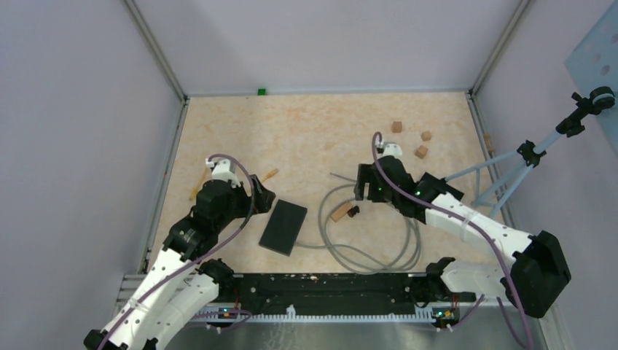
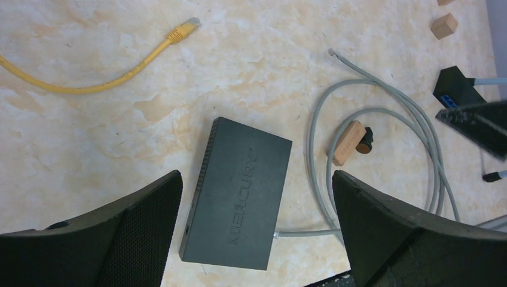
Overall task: Insert the plug into the switch port
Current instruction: Move the switch port to the center of the board.
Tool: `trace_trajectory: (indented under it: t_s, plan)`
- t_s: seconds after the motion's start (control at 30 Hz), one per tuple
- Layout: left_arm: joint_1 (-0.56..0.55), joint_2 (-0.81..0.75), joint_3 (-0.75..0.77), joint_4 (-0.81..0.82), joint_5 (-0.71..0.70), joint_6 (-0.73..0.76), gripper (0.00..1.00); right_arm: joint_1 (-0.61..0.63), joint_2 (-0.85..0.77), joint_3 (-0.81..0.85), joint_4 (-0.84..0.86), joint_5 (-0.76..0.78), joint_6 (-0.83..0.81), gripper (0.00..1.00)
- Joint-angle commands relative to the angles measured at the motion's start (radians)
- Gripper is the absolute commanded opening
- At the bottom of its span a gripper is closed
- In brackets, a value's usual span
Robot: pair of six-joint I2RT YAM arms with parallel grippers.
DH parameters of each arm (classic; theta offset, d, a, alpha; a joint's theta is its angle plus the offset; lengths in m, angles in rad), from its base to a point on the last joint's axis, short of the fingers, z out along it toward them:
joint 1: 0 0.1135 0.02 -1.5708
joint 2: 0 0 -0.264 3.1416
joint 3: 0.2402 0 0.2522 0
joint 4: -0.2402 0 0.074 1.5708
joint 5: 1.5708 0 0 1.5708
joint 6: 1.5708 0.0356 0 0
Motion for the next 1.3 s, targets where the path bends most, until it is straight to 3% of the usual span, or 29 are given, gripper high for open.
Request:
trace_trajectory:
  t_s: [0.0, 0.17, 0.27, 0.33, 0.5, 1.03, 1.27]
  plan:
    - [0.004, -0.022, 0.002, -0.003, 0.071, 0.012, 0.99, -0.140, -0.053, 0.068, -0.114, 0.160, 0.097, 0.78]
    - [0.003, -0.018, 0.023, -0.020, 0.082, 0.042, 0.99, -0.367, -0.050, 0.050, -0.126, 0.328, 0.248, 0.81]
    - [0.004, -0.016, 0.025, -0.021, 0.111, 0.051, 0.99, -0.415, -0.020, 0.045, -0.120, 0.481, 0.302, 0.82]
    - [0.003, -0.010, 0.025, -0.019, 0.124, 0.053, 0.99, -0.439, 0.039, 0.085, -0.202, 0.575, 0.381, 0.83]
    - [0.004, 0.024, 0.027, -0.021, 0.139, 0.046, 0.99, -0.536, 0.186, 0.151, -0.284, 0.645, 0.436, 0.84]
    - [0.003, 0.102, 0.013, 0.015, 0.207, 0.021, 0.99, -0.802, 0.161, -0.071, 0.027, 0.431, 0.290, 0.84]
    - [0.005, 0.145, 0.007, 0.043, 0.234, 0.013, 0.99, -0.822, 0.139, -0.160, 0.136, 0.376, 0.282, 0.84]
